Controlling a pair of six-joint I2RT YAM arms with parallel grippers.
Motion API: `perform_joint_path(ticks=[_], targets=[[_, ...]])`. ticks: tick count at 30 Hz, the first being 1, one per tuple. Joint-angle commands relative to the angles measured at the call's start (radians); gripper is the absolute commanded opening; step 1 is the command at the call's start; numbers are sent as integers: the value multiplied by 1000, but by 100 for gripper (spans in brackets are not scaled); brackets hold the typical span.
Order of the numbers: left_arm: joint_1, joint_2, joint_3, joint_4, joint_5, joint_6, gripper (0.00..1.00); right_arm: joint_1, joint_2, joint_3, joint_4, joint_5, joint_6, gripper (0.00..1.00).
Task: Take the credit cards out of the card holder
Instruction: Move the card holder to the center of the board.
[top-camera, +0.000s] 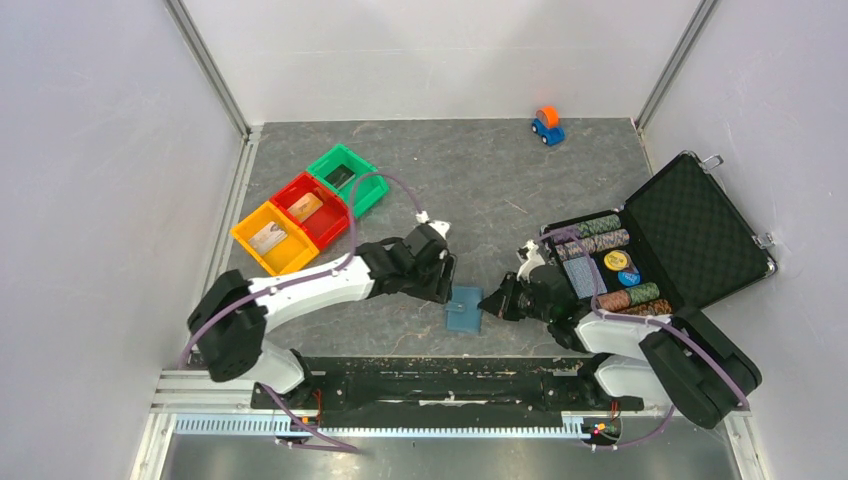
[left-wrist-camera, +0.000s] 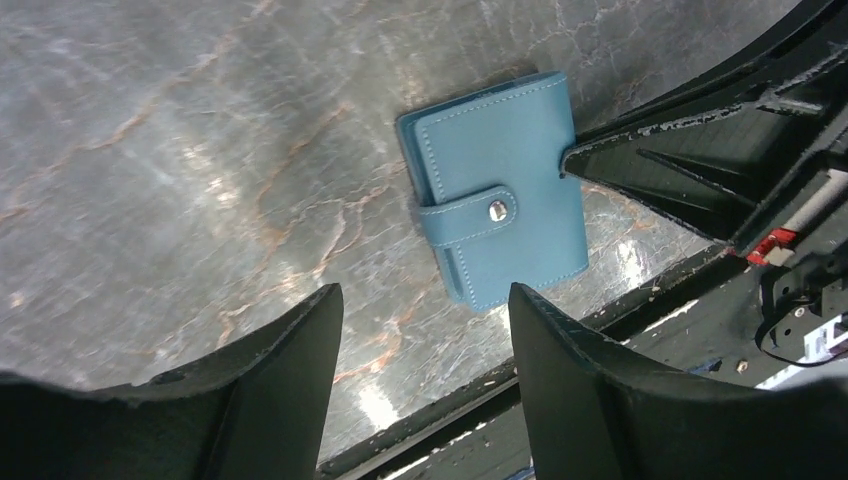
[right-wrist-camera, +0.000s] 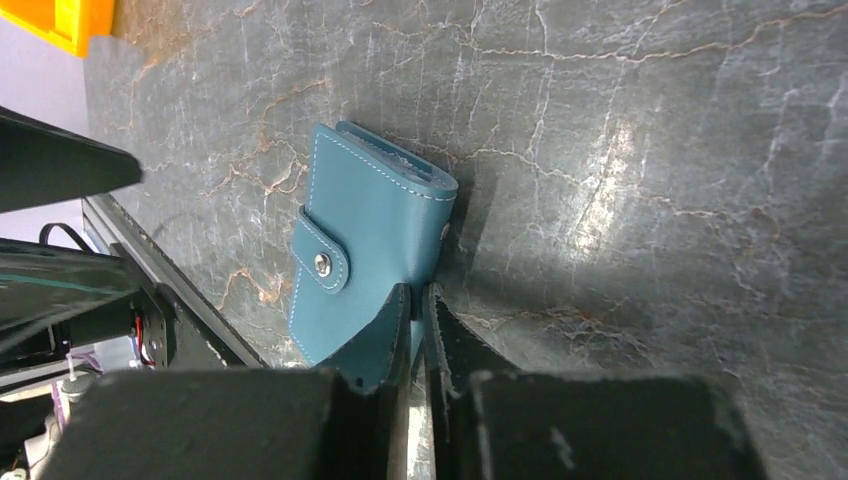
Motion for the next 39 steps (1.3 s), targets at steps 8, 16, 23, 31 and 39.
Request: perform_joint_path(ticks=[8, 16, 23, 31, 39], targets=[[-130, 186, 130, 58, -68, -51, 64, 5, -123, -36, -74, 38, -6, 25], [-150, 254, 154, 46, -95, -64, 62, 5, -141, -81, -27, 19, 29, 34], [-159, 308, 162, 56, -103, -75, 61, 4, -111, -99, 17, -4, 37, 36], [-169, 333, 163, 58, -103, -85, 60, 11, -54, -104, 93, -26, 61, 34], [-171, 341, 174, 50, -102, -83, 58, 29, -31, -96, 161, -55, 92, 3]])
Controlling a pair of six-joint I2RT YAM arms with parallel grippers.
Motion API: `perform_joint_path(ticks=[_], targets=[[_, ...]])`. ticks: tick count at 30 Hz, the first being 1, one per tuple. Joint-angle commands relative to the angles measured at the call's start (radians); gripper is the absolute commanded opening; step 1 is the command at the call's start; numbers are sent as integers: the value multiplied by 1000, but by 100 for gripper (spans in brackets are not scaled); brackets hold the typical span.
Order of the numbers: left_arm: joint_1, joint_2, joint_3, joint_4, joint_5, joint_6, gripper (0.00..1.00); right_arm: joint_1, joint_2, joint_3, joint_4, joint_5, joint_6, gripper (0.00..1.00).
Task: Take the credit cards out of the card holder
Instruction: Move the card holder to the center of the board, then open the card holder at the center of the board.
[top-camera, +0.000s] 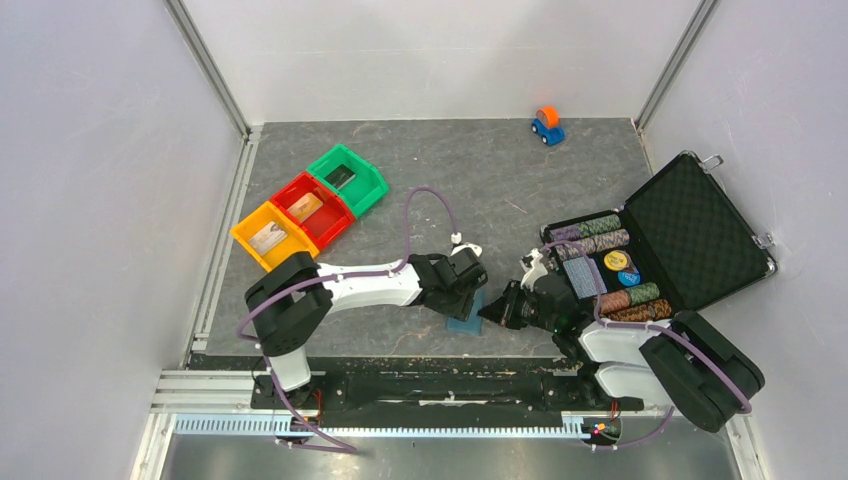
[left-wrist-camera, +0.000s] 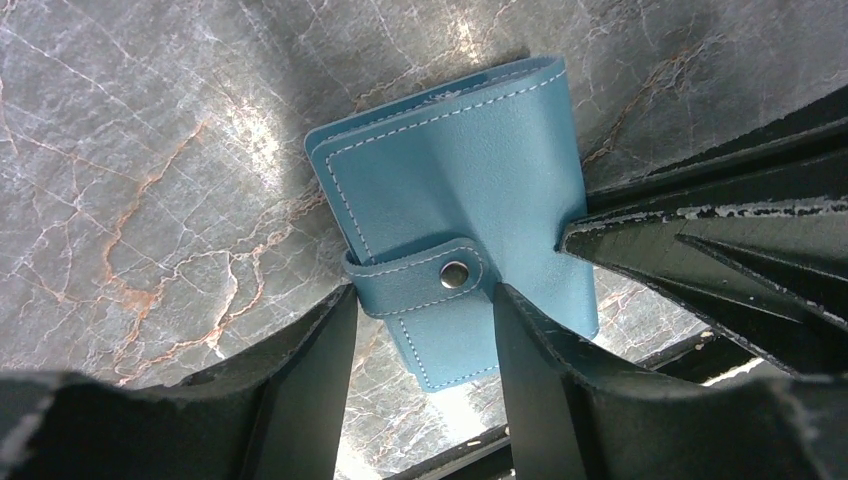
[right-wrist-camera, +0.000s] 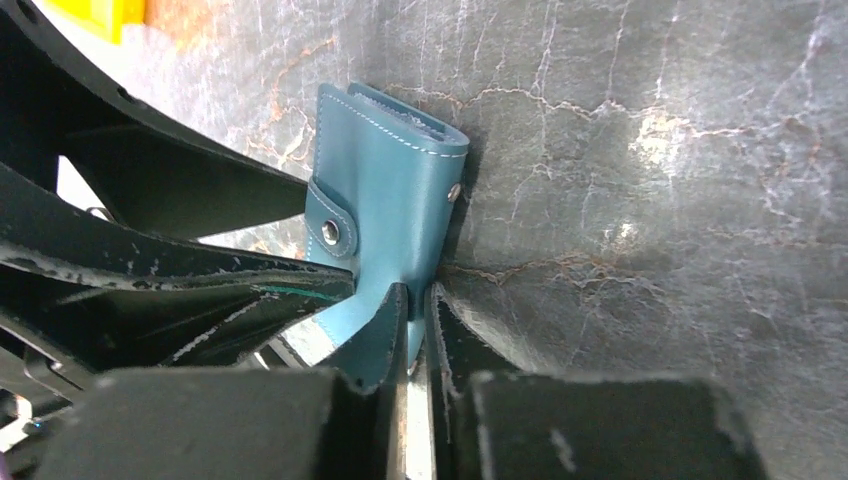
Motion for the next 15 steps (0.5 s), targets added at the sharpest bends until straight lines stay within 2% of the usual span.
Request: perform_joint_path(ticks=[1, 15], targets=[[-10, 15, 46, 19, -21, -38, 58, 11, 0, -3, 69, -32, 27, 0], [-12, -64, 46, 15, -48, -52, 54, 24, -163, 31, -59, -3, 22, 0]])
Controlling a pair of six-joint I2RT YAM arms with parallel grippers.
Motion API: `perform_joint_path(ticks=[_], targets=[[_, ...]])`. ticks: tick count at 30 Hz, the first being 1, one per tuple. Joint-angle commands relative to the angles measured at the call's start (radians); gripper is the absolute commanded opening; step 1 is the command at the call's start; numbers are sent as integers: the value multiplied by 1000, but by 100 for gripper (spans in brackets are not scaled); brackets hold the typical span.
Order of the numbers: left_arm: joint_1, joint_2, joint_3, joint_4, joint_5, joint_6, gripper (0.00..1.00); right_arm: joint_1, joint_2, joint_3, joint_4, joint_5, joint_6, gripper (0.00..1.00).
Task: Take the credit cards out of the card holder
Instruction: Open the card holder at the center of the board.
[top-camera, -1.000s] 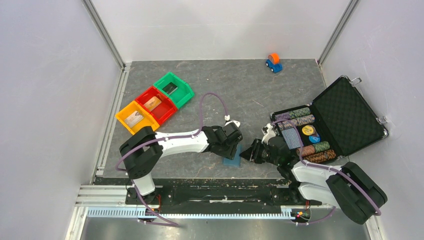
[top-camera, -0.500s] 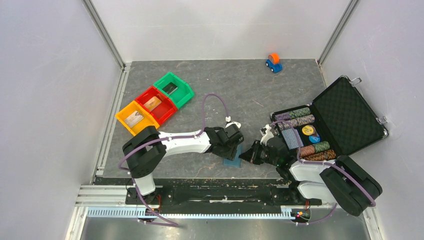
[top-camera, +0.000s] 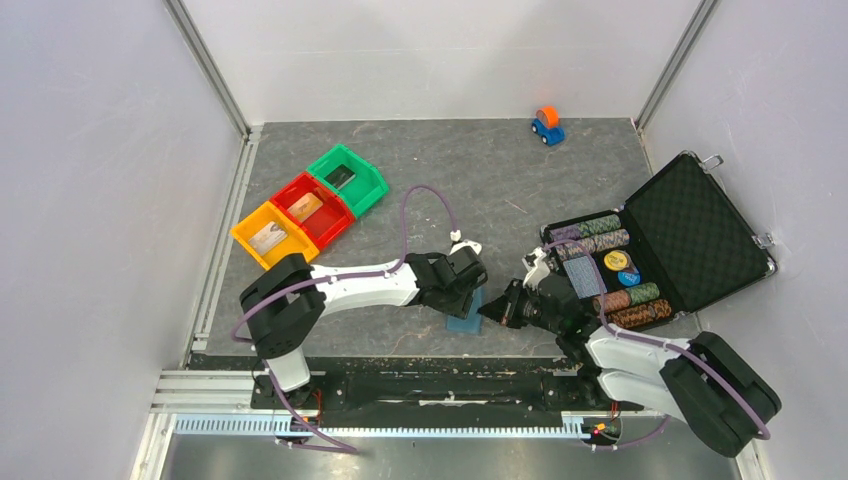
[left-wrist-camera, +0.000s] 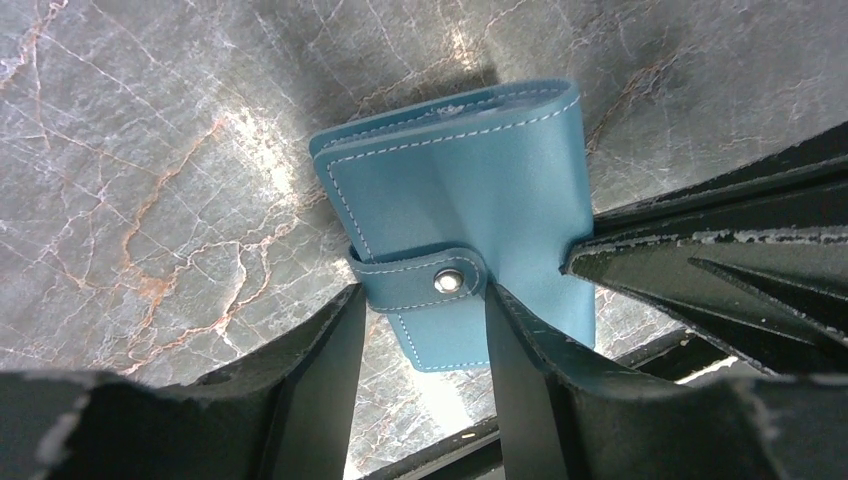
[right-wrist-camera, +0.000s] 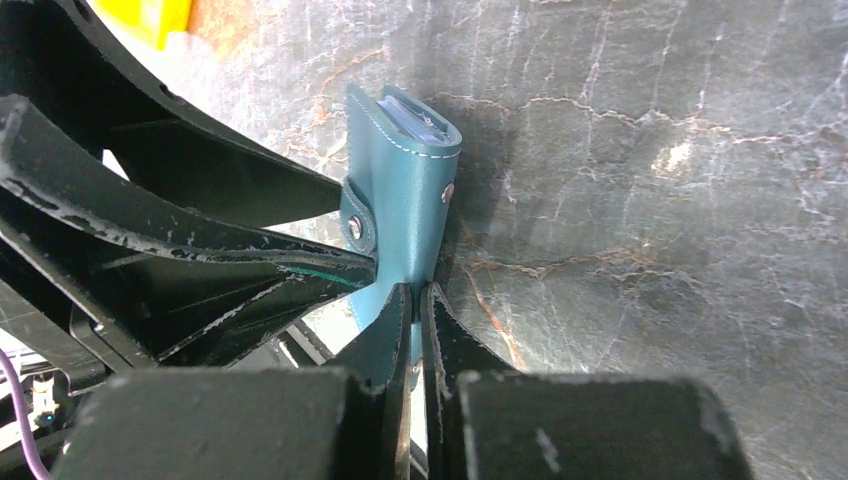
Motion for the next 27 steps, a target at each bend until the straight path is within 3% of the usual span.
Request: perform_joint_path(ticks=[1, 8, 17, 27], targets=[[-6, -42, 39, 35, -32, -42, 54, 16, -49, 33, 4, -3, 2, 0], [-7, -34, 48, 28, -47, -38, 50, 24, -56, 34, 0, -2, 1, 0], [-7, -29, 39, 25, -43, -53, 34, 27, -78, 22, -5, 9, 4, 0], [-7, -42, 39, 2, -53, -50, 3, 27, -110, 6, -38, 50, -3, 0]])
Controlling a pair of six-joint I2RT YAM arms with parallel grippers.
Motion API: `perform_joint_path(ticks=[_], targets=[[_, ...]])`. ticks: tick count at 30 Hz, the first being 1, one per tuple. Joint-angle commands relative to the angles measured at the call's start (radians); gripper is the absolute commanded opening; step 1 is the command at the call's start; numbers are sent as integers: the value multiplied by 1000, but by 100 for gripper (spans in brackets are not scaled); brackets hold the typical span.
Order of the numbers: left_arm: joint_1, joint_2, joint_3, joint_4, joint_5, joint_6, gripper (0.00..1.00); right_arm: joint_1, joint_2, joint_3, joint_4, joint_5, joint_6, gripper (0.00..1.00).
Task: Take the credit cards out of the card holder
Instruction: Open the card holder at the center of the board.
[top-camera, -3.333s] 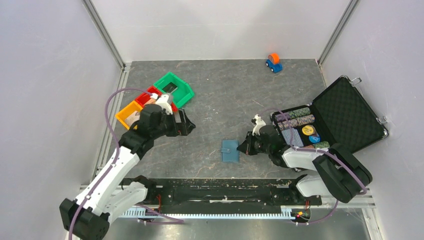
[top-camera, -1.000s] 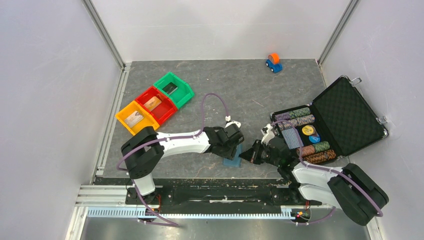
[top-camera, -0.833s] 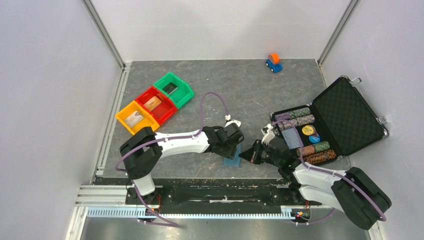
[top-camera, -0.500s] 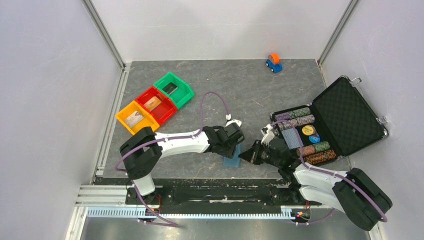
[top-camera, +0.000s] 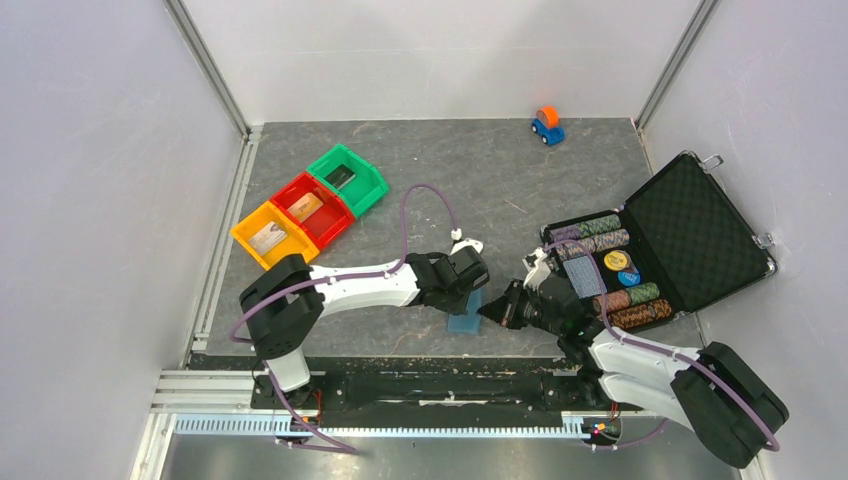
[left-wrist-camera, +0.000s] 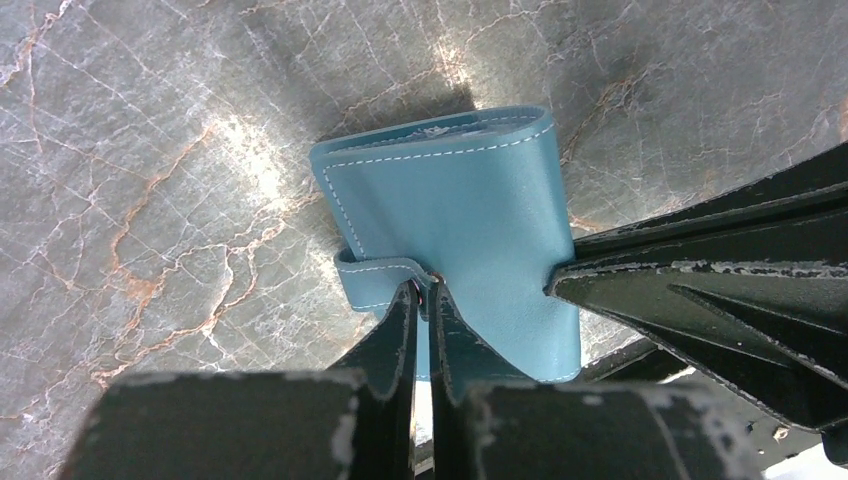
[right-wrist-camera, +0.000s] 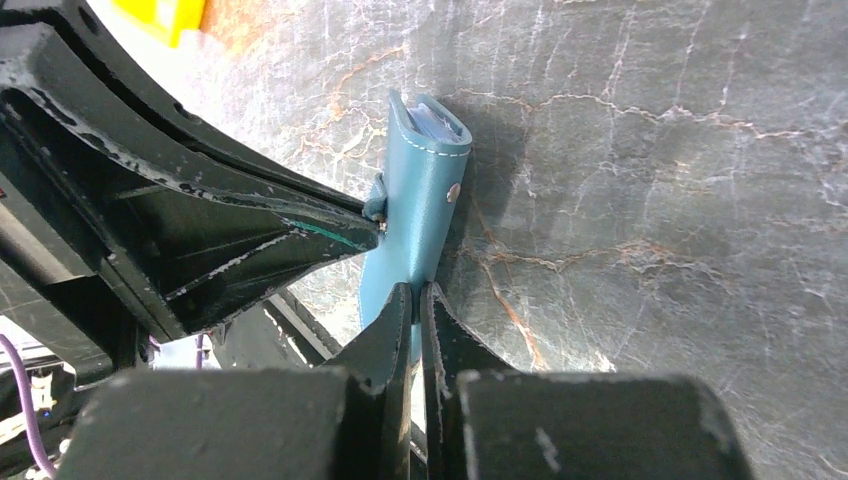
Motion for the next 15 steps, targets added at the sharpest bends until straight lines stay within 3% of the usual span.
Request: perform_joint_path(ticks=[1, 15], targets=[[-1, -38, 26, -8, -42, -29, 2, 3, -34, 5, 2, 38, -7, 0], [8, -128, -19, -13, -46, -49, 2, 1, -29, 38, -114, 149, -128, 0]])
